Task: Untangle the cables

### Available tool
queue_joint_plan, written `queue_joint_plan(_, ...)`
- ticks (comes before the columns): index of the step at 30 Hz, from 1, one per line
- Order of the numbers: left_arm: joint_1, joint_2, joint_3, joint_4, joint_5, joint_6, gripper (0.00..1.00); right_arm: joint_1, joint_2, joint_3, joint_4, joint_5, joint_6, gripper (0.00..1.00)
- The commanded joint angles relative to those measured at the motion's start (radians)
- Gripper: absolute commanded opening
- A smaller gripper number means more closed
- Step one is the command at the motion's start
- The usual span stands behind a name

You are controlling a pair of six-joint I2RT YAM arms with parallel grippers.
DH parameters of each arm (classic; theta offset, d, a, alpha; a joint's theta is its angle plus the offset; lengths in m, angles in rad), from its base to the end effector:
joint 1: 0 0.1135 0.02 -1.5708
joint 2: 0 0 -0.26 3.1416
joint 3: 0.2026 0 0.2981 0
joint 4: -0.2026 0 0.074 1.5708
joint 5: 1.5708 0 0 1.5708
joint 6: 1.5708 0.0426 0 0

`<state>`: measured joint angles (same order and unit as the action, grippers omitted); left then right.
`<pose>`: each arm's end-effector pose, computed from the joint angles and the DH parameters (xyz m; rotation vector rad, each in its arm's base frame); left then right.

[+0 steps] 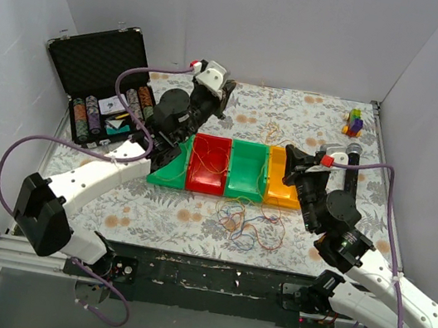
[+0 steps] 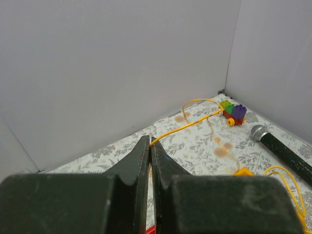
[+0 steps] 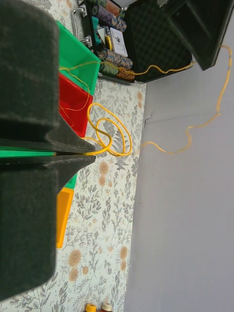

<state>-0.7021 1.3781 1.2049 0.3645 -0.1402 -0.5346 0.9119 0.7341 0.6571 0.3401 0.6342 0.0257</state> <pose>0.2957 -0.2423 0.3995 -0.0017 1.4457 -0.9298 0.1591 0.1643 0.3532 -0.0527 1.3685 0.3737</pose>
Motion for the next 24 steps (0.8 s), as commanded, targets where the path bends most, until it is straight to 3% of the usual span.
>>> queue_joint_plan(1, 0.000, -0.001, 0.031, 0.008, -0.019, -0.064, 0.00, 0.002, -0.009, 0.006, 0.045, 0.025, -0.003, 0.01)
queue_joint_plan(14, -0.002, -0.089, 0.122, -0.096, 0.051, 0.042, 0.00, 0.001, -0.033, 0.001, 0.028, 0.030, -0.003, 0.01)
queue_joint_plan(24, -0.008, -0.077, 0.206, -0.073, 0.091, 0.039, 0.00, -0.002, -0.015, -0.001, 0.040, 0.018, 0.013, 0.01)
